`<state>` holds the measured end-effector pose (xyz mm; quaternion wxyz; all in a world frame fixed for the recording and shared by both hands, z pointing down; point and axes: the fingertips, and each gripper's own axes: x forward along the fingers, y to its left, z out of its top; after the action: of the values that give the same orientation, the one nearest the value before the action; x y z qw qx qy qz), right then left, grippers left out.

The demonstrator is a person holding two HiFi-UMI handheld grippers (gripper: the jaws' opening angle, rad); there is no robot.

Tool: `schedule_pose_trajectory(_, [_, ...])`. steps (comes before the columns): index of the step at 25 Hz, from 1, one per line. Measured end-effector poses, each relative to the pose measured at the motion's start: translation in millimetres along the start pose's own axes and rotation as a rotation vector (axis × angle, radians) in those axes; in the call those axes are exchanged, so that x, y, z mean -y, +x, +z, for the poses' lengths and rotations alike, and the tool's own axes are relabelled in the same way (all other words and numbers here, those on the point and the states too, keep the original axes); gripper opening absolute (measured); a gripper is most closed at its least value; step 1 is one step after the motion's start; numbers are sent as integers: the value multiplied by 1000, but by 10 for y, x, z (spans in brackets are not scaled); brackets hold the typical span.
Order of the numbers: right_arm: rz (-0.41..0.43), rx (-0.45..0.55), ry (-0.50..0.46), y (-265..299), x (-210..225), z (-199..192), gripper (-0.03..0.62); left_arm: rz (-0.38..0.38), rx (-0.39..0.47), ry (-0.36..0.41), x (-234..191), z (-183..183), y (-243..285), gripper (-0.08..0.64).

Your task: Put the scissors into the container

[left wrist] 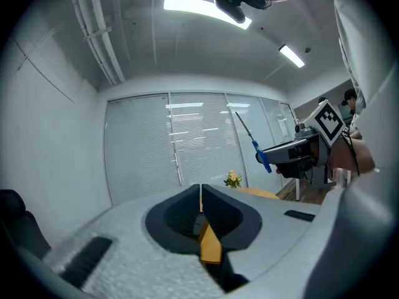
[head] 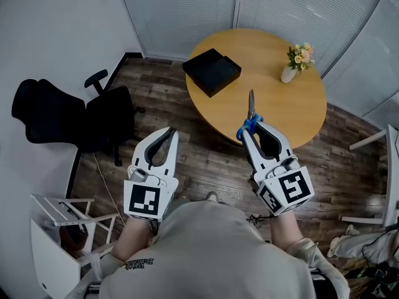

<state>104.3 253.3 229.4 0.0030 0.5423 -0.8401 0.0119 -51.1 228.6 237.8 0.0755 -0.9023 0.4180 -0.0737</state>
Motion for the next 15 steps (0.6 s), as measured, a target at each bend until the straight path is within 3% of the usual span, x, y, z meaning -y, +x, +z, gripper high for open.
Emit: schedule_pose_trajectory(15, [64,4,3,-5,335,-157,97,51,-21,20,194,-10,234,29])
